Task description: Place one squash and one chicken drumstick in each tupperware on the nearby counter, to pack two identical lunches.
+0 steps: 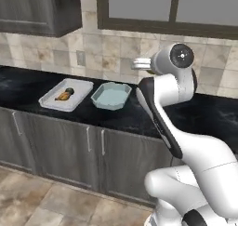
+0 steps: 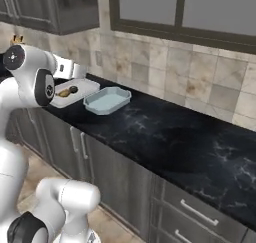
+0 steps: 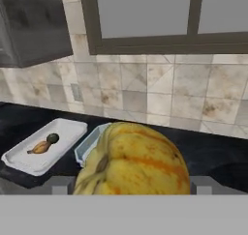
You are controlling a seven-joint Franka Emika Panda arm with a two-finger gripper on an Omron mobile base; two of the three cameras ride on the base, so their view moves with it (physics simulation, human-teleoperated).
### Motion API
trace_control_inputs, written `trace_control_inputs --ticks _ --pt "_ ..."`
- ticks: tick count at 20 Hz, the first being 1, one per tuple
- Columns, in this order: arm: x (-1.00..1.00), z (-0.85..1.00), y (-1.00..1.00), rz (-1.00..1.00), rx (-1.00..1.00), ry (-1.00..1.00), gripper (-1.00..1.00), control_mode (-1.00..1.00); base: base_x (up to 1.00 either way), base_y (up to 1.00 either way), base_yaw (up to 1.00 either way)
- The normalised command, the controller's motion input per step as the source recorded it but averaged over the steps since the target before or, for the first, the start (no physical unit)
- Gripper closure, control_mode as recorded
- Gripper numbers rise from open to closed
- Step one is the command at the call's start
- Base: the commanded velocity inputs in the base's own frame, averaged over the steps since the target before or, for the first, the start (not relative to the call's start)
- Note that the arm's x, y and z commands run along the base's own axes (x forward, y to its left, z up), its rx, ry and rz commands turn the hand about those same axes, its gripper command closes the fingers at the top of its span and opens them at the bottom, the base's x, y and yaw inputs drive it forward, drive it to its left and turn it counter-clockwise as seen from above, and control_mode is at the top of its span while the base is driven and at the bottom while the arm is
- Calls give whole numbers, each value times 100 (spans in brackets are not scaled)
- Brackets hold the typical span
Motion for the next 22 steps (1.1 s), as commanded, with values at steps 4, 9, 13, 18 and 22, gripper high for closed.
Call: trace_control_inputs --ticks 4,9,13,18,22 --pt "0 0 0 0 0 0 100 100 54 93 -48" --pt "0 0 0 0 0 0 100 100 47 97 -41" --pt "0 0 0 0 0 0 100 100 36 52 -30" --pt "0 0 0 0 0 0 100 100 26 27 -27" --pt "0 0 0 0 0 0 100 100 36 34 -28"
